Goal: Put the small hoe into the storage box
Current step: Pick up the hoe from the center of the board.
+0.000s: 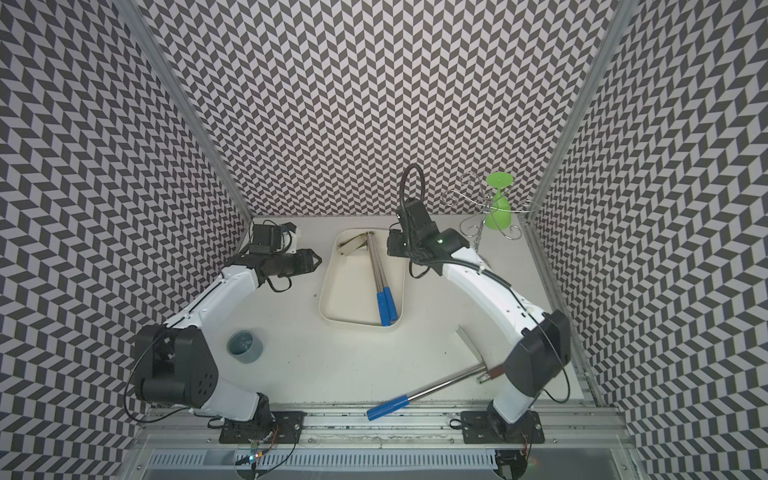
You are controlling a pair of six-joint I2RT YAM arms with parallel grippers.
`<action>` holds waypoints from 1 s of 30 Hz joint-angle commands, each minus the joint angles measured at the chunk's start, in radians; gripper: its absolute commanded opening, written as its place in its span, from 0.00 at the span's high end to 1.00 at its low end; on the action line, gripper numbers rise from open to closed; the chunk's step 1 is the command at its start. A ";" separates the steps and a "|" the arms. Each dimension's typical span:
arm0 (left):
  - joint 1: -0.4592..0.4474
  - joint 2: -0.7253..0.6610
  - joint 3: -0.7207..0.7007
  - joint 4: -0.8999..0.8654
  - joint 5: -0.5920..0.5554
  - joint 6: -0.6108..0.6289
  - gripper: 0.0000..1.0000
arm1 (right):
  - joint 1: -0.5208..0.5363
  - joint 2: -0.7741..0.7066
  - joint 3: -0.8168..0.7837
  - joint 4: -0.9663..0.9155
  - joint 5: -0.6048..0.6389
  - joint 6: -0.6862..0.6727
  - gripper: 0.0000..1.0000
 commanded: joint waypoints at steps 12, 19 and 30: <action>-0.056 -0.208 -0.142 -0.054 -0.086 -0.017 0.39 | 0.007 -0.435 -0.552 0.019 -0.088 0.523 0.51; -0.058 -0.270 -0.177 -0.075 -0.085 0.012 0.39 | 0.042 -0.616 -0.768 -0.021 -0.116 0.713 0.53; -0.059 -0.289 -0.215 -0.061 -0.079 0.043 0.39 | 0.084 -0.747 -0.922 -0.158 -0.089 0.796 0.54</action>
